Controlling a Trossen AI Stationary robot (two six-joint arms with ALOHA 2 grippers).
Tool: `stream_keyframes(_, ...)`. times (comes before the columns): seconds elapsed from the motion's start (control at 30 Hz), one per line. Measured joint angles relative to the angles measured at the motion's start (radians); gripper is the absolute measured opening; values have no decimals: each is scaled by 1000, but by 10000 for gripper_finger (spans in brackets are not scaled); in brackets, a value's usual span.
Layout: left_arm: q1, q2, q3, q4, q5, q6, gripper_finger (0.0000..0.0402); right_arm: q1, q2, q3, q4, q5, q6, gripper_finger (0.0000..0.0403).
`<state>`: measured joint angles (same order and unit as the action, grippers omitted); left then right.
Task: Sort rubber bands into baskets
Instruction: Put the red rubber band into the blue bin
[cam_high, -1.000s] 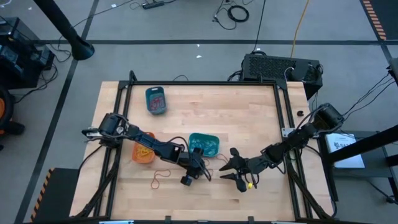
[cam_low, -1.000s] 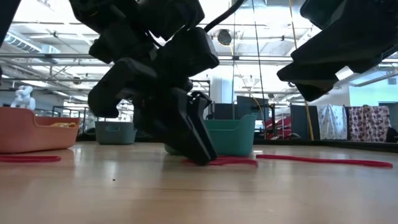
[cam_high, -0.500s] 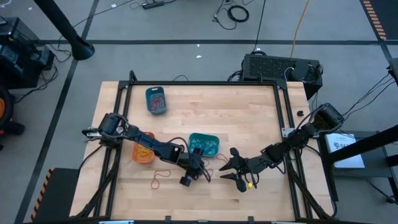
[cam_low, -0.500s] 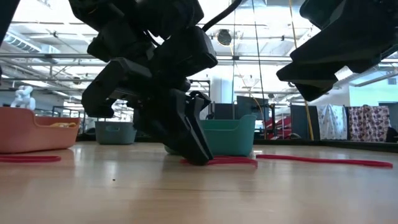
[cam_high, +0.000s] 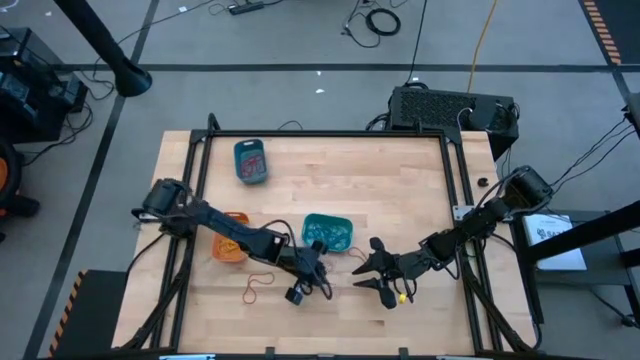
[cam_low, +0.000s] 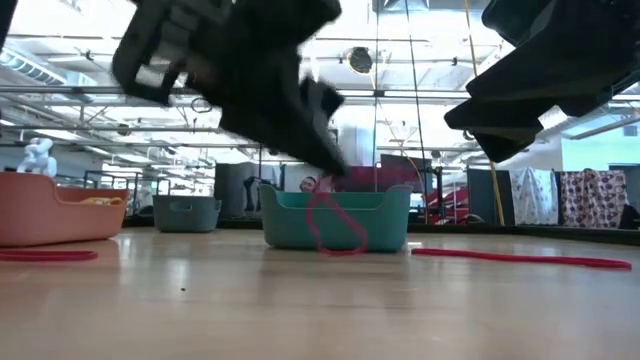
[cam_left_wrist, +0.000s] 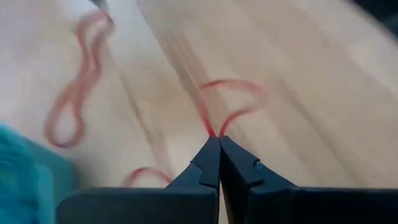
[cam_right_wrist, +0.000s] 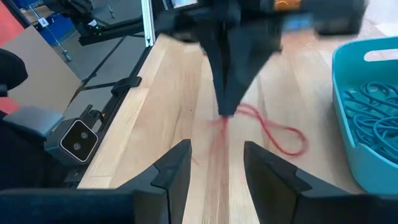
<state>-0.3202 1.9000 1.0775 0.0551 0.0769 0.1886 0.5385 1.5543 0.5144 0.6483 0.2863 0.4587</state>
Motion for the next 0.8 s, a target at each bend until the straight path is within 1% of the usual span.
stream_keyframes(0.1,-3,-60,0,-8,-1,10,4,0,0,0,2,0,0,141)
stream_keyframes(0.2,-3,-142,0,-54,-7,39,3,0,0,0,5,0,-2,141)
stream_keyframes(0.27,-4,-207,3,-103,-36,55,3,0,0,0,5,0,-3,141)
stream_keyframes(0.5,33,-401,3,-362,-250,54,3,0,0,0,6,0,-7,141)
stream_keyframes(0.57,52,-447,2,-475,-324,36,2,0,0,0,10,0,-7,141)
stream_keyframes(0.7,118,-515,2,-650,-444,1,2,0,0,0,15,0,-7,141)
stream_keyframes(0.8,189,-547,2,-754,-481,-17,2,0,0,0,20,0,-7,141)
